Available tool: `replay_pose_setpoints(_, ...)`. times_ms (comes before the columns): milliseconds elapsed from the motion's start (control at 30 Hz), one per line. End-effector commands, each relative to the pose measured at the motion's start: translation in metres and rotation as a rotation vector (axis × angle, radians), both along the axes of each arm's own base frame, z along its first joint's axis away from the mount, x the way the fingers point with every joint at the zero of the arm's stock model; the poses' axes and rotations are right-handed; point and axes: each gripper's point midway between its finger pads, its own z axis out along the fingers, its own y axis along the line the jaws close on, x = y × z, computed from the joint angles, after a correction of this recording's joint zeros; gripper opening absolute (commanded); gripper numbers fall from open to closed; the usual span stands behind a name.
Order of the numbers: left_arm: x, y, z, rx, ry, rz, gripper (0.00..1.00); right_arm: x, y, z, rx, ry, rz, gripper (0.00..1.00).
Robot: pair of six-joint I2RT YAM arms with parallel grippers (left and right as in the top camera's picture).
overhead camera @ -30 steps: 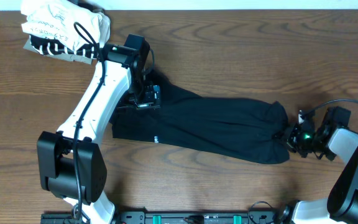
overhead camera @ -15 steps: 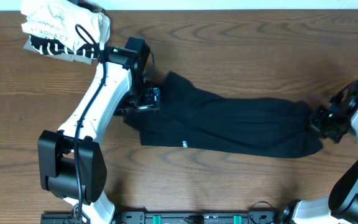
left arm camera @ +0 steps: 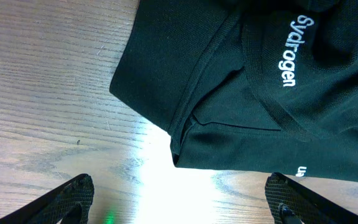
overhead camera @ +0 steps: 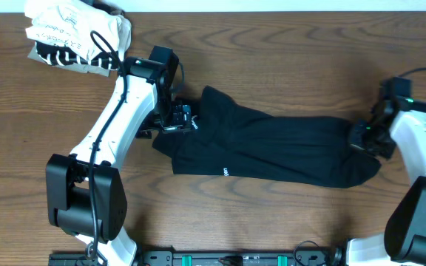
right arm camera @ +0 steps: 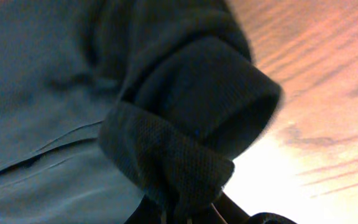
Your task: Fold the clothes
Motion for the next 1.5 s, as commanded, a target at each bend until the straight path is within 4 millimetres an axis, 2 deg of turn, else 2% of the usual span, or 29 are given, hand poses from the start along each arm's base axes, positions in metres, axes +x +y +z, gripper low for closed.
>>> replay_pose_setpoints(0, -0.002, 0.003, -0.001, 0.009, 0.004, -0.002, 0.9, 0.006, 0.01, 0.004, -0.11, 0.002, 0.018, 0.01)
replay_pose_setpoints(267, -0.002, 0.003, -0.001, 0.009, 0.004, -0.002, 0.9, 0.013, 0.071, 0.006, -0.158, -0.021, 0.18, 0.02)
replay_pose_setpoints(300, -0.002, 0.003, -0.001, 0.009, 0.004, -0.002, 0.91, 0.013, 0.079, 0.006, -0.158, -0.024, 0.198, 0.06)
replay_pose_setpoints(333, -0.002, 0.003, -0.001, 0.009, 0.004, -0.002, 0.91, 0.012, 0.086, 0.006, -0.156, -0.026, 0.22, 0.16)
replay_pose_setpoints(367, -0.002, 0.003, -0.001, 0.009, 0.004, -0.002, 0.9, 0.012, 0.092, 0.005, -0.149, -0.027, 0.239, 0.21)
replay_pose_setpoints(500, -0.002, 0.003, -0.001, 0.009, 0.004, -0.002, 0.9, 0.007, 0.117, 0.002, -0.104, -0.026, 0.301, 0.23)
replay_pose_setpoints(533, -0.002, 0.003, -0.001, 0.009, 0.004, -0.002, 0.9, 0.006, 0.121, 0.001, -0.098, -0.024, 0.311, 0.31)
replay_pose_setpoints(567, -0.002, 0.003, -0.001, 0.009, 0.004, -0.002, 0.9, 0.005, 0.123, 0.001, -0.096, -0.023, 0.32, 0.46)
replay_pose_setpoints(600, -0.002, 0.003, -0.001, 0.009, 0.004, -0.002, 0.9, 0.005, 0.124, 0.001, -0.096, -0.023, 0.323, 0.7)
replay_pose_setpoints(633, -0.002, 0.003, -0.001, 0.009, 0.004, -0.002, 0.91, 0.005, 0.125, 0.001, -0.096, -0.023, 0.327, 0.85)
replay_pose_setpoints(667, -0.002, 0.003, -0.001, 0.009, 0.004, -0.002, 0.9, 0.005, 0.125, 0.001, -0.097, -0.023, 0.326, 0.99)
replay_pose_setpoints(833, -0.002, 0.003, -0.001, 0.009, 0.007, -0.002, 0.9, 0.006, 0.111, 0.009, -0.096, -0.016, 0.272, 0.99)
replay_pose_setpoints(1033, -0.003, 0.004, -0.001, 0.01, 0.007, -0.002, 0.91, 0.022, 0.064, 0.056, -0.075, -0.087, 0.093, 0.99)
replay_pose_setpoints(1133, -0.003, 0.003, -0.001, 0.009, 0.007, -0.002, 0.9, 0.029, 0.051, 0.071, 0.035, -0.142, 0.083, 0.99)
replay_pose_setpoints(1233, -0.003, 0.003, -0.001, 0.009, 0.007, -0.002, 0.9, 0.029, 0.038, 0.073, 0.144, -0.166, 0.051, 0.99)
replay_pose_setpoints(1367, -0.002, 0.003, -0.001, 0.01, 0.006, -0.002, 0.9, 0.021, 0.016, 0.063, 0.223, -0.173, -0.01, 0.99)
replay_pose_setpoints(1467, -0.002, 0.003, -0.001, 0.009, 0.007, -0.002, 0.9, 0.022, 0.018, 0.055, 0.316, -0.215, -0.007, 0.99)
